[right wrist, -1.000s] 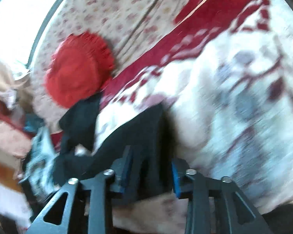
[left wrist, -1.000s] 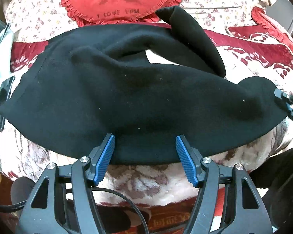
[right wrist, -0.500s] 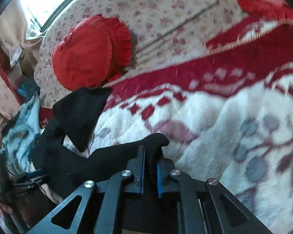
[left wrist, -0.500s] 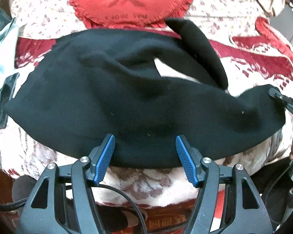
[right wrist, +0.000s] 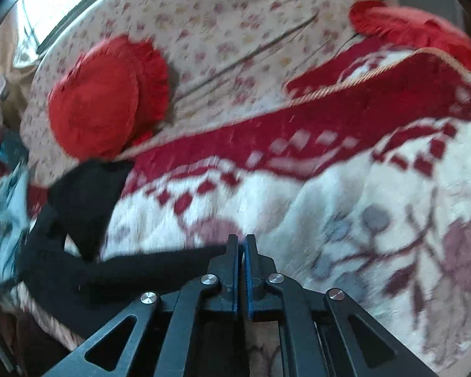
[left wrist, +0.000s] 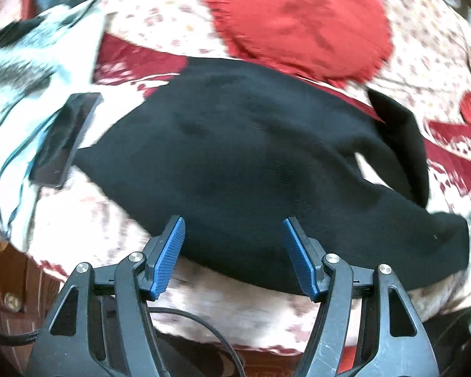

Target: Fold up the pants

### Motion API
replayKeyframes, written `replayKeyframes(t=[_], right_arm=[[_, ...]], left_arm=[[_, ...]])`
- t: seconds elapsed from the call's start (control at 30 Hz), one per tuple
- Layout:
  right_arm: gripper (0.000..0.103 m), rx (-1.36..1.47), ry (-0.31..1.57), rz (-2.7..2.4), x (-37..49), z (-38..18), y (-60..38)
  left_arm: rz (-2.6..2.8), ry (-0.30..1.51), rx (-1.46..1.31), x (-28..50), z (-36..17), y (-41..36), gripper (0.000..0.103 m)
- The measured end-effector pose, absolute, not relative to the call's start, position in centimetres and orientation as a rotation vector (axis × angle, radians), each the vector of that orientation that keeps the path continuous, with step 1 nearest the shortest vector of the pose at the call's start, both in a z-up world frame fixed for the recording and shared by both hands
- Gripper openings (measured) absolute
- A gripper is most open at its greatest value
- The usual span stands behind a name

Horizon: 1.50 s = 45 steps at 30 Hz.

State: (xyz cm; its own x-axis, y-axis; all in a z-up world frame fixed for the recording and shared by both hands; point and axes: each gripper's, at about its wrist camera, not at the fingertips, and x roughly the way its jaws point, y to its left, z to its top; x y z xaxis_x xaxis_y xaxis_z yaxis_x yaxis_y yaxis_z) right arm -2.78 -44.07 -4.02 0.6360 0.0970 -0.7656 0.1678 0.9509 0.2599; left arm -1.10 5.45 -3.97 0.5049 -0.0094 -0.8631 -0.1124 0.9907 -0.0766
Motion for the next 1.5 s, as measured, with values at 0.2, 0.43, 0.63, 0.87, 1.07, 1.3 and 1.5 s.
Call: replayKeyframes(t=[0.2,0.43,0.63,0.87,1.07,1.3,1.5], right_arm=[[0.033,0.363,0.815,0.189,-1.5,-1.0,-39.5],[0.033,0.391,0.870,0.459,2.3,-1.5,-30.4],[0.033,0.353,0.908,0.568,4.2,-1.8,-24.6],[0.033,0.302,0.952,0.585,5.0,-2.8,-22.4],[0.033,0.297,0.960,0.590,5.1,-2.9,-22.4],[0.033,0.295,0.939,0.612,4.8,-2.1,-22.2],[0.033,0.283,0.945,0.649,5.2,-2.0,-20.9]], left_arm=[[0.191,1.020,-0.299,-1.3,-4.2,11.8,0.065],[0.286,1.015,-0.491,-1.5,-5.4,16.6,0.065],[0.274,1.037,-0.569,0.3,-6.7,17.5,0.065],[0.283,1.023,-0.518,1.3,-6.8,16.2,0.063],[0.233,0.989,-0.532,0.8,-6.0,16.1,0.012],[0.223,0.932,-0.473,-3.0,-3.6,15.4,0.010],[0.229,1.012,-0.500,-4.3,-6.4,16.7,0.011]])
